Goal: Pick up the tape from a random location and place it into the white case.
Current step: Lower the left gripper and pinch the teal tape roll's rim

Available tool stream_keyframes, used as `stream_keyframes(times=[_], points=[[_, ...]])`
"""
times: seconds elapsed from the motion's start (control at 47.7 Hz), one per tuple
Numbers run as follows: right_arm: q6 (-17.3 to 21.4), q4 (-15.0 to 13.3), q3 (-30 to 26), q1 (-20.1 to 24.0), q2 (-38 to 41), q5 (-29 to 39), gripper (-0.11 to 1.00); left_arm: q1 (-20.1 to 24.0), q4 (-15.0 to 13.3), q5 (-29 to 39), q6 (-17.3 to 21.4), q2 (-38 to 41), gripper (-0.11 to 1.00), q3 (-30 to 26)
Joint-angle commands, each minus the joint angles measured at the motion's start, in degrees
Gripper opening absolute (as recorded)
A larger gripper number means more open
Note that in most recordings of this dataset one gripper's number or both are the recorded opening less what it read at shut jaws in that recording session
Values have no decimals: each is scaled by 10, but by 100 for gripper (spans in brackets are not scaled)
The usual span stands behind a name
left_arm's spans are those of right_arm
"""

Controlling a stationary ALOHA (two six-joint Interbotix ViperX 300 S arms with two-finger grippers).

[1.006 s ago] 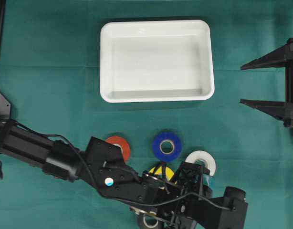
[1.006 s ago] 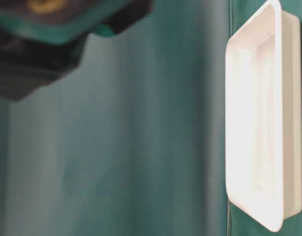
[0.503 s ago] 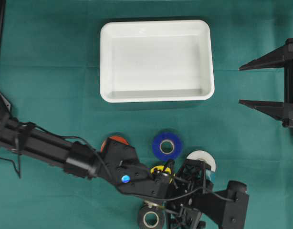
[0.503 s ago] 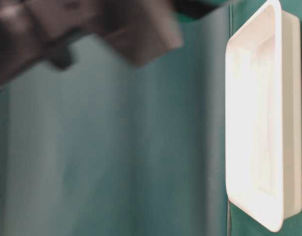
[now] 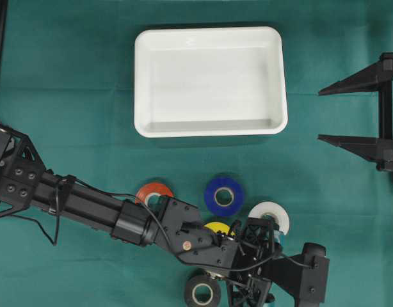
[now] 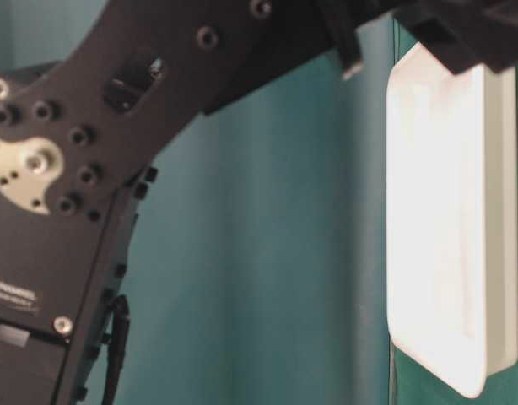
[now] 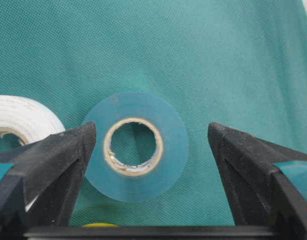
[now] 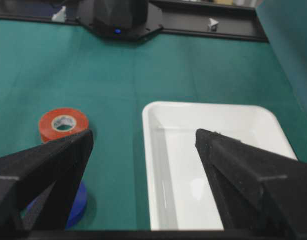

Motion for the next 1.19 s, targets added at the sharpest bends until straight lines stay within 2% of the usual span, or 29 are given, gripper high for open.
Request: stream_keyframes(times=[0.0,0.189,0.943,1.006,1.048,1.174], points=[[1,0,-12,0,7,-4,93,-6,2,-4,-7,-11,99,-8],[2,1,-11,0,21,-7,93,-12,2,-4,-29,-3,99,-7],[2,0,-9,0,33,-16,93,-6,2,-63,-30,18,95,43],[1,0,-9,0,33,-16,93,-6,2,-63,-30,17,89,40],[1,0,-9,0,33,-16,93,-6,2,-63,-30,18,81,39],[1,0,-9,-1,33,-15,93,-5,2,-61,-29,18,43,31]])
